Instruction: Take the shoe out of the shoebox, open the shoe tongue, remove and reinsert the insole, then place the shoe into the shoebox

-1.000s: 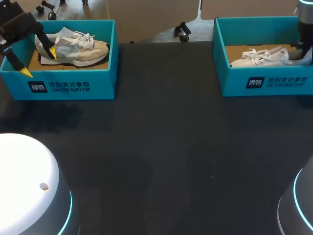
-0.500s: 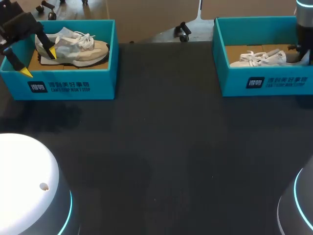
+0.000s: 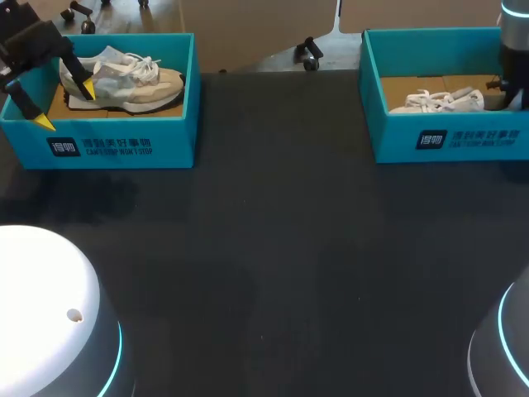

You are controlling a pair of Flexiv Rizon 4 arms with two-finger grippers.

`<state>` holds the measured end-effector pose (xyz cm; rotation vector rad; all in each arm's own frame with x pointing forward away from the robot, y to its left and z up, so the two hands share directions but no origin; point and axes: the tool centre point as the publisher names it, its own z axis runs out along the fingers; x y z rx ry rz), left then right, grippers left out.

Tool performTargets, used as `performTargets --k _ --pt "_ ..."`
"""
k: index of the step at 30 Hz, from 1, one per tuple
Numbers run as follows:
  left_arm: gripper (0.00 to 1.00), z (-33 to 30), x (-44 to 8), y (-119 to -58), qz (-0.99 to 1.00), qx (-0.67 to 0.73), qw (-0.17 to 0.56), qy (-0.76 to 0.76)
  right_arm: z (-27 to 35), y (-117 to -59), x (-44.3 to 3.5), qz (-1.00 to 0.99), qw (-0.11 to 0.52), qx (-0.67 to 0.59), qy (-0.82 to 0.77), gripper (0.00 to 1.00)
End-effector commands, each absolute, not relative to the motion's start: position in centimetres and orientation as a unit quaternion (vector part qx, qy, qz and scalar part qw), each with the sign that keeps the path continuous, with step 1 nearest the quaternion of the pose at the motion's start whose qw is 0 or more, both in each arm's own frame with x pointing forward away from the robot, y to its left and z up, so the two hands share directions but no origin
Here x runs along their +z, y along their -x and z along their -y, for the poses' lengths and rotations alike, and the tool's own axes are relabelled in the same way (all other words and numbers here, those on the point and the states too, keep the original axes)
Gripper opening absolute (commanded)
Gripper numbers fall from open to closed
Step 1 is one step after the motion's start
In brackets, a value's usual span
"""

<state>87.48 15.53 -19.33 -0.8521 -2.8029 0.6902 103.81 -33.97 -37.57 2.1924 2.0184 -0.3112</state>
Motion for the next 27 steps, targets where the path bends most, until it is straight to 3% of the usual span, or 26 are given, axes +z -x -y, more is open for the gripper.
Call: performTargets --k 1,6,18,23,25,27 --pt "1.0 -15.6 -19.3 -87.5 0.929 0.228 0.066 0.283 34.0 -104.0 -37.6 -0.672 0.071 -0.105 -0.73 0.25" --pt "1.0 -15.6 -19.3 -87.5 0.929 0.228 0.066 0.283 34.0 -104.1 -37.2 -0.673 0.072 -0.104 -0.729 0.4" --pt "1.0 -15.6 -19.3 -87.5 0.929 0.228 0.066 0.283 33.8 -103.9 -36.4 -0.674 0.067 -0.096 -0.73 0.51" --pt "1.0 -15.6 -19.3 -87.5 0.929 0.228 0.066 0.283 33.8 -103.7 -35.8 -0.674 0.069 -0.091 -0.73 0.93" --pt "1.0 -15.6 -19.3 -87.5 0.929 0.228 0.066 0.283 33.7 -103.7 -35.6 -0.675 0.067 -0.089 -0.729 1.0" --pt "1.0 -15.6 -19.3 -87.5 0.929 0.228 0.066 0.283 33.6 -103.7 -35.3 -0.676 0.065 -0.086 -0.729 1.0"
